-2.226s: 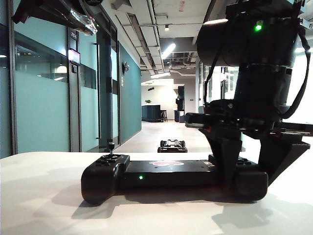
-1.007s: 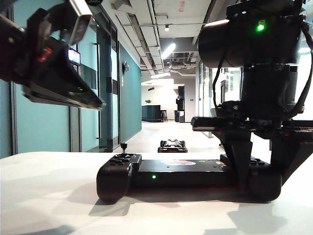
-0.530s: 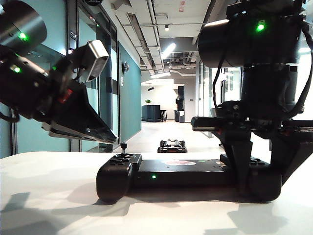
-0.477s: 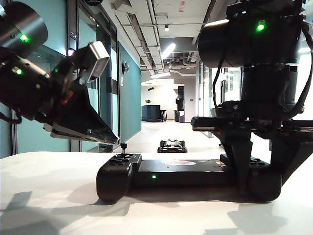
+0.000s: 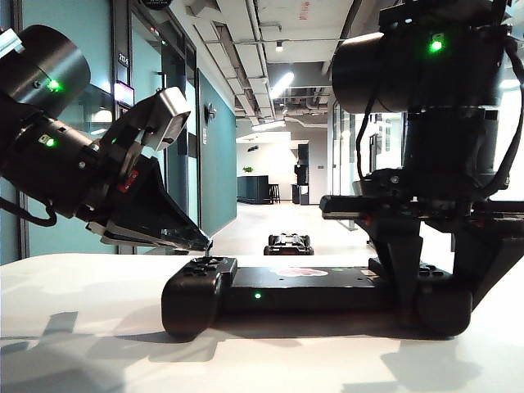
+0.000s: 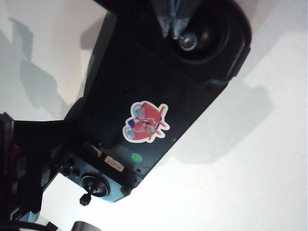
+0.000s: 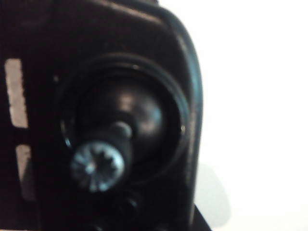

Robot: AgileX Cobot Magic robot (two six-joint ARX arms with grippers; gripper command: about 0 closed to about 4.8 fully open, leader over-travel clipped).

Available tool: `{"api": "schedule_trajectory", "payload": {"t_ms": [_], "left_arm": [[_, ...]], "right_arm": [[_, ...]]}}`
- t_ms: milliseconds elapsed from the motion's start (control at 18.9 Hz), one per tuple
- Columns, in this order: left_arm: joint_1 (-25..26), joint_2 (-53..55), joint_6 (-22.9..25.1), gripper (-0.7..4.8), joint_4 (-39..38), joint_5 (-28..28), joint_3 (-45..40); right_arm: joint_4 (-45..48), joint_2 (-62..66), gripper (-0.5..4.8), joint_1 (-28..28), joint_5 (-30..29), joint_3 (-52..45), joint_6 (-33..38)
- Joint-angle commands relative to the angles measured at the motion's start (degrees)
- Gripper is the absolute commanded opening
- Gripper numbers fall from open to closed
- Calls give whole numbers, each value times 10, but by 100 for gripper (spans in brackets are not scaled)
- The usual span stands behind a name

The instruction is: Push the left joystick on the remote control sitting on the white table forward to make the robot dog walk in a straight line until it approaches the door.

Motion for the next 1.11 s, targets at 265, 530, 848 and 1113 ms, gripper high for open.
{"api": "schedule_trajectory", "payload": {"t_ms": [265,530,848,1113], "left_arm": [[0,16,-16,-6,44,3,2],[0,27,-16,-6,45,2,3],[0,41,-24,-6,66,-15,9],[0,41,-24,-6,74,-22,9]], "right_arm": [[0,0,157,-1,1,-1,3],[0,0,157,-1,0,-1,3],[0,0,157,0,-3,-1,3],[0,0,157,0,-3,-1,3]]}}
